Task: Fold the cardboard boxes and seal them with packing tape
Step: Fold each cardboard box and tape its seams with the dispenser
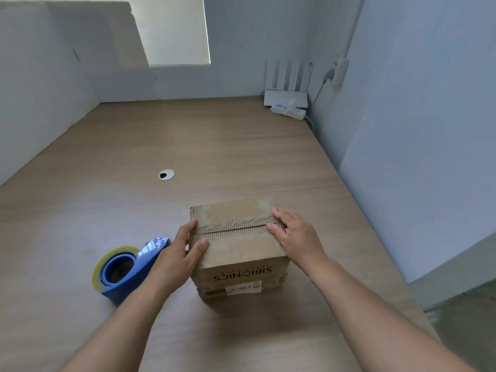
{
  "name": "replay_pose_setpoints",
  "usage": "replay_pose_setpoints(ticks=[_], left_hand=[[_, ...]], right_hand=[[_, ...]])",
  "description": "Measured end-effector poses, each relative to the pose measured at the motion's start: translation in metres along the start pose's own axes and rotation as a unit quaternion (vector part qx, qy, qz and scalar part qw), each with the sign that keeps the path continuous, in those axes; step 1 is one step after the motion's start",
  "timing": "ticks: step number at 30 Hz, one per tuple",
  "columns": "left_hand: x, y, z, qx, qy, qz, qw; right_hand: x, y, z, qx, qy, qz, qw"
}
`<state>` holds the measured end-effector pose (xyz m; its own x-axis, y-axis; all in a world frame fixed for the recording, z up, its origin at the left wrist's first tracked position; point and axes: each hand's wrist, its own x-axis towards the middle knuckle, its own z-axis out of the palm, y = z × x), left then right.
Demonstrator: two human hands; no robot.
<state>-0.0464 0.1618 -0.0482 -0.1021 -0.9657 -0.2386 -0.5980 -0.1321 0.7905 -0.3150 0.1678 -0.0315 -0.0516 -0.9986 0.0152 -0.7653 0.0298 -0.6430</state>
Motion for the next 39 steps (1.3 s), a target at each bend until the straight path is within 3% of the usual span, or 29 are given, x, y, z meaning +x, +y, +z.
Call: replay_pose_setpoints(ticks=[10,19,23,26,29,31,34,37,39], left_hand=[[0.003,0.013,-0.003,-0.028,0.004,-0.004,1.0],[-0.011,0.01,0.007,-0.036,0.063,0.024,0.997],[-0.005,0.019,0.012,-0.04,0.127,-0.06,0.989],[-0.003,0.025,0.014,0.01,0.135,-0.137,0.981],[-0.005,0.027,0.014,0.041,0.136,-0.083,0.986],[-0.008,0.028,0.013,-0.042,0.156,-0.02,0.987],[-0.005,0.037,0.007,-0.229,0.156,0.053,0.96],[-0.003,0.045,0.0,-0.272,0.146,0.069,0.948],[-0.001,0.046,-0.003,-0.297,0.138,0.057,0.943]], right_hand=[[0.009,-0.009,-0.004,0.033,-0.007,0.034,0.999],[0.009,-0.021,-0.001,0.009,0.074,0.095,0.993],[0.019,-0.027,0.005,-0.009,0.044,0.19,0.981],[0.014,-0.026,0.014,-0.079,0.029,0.164,0.983],[0.01,-0.026,0.011,-0.092,0.075,0.125,0.985],[0.009,-0.026,0.01,-0.045,0.134,0.085,0.986],[0.015,-0.03,0.001,0.097,0.187,0.048,0.976],[0.021,-0.036,-0.01,0.278,0.123,0.061,0.951],[0.022,-0.037,-0.012,0.342,0.077,0.05,0.935]])
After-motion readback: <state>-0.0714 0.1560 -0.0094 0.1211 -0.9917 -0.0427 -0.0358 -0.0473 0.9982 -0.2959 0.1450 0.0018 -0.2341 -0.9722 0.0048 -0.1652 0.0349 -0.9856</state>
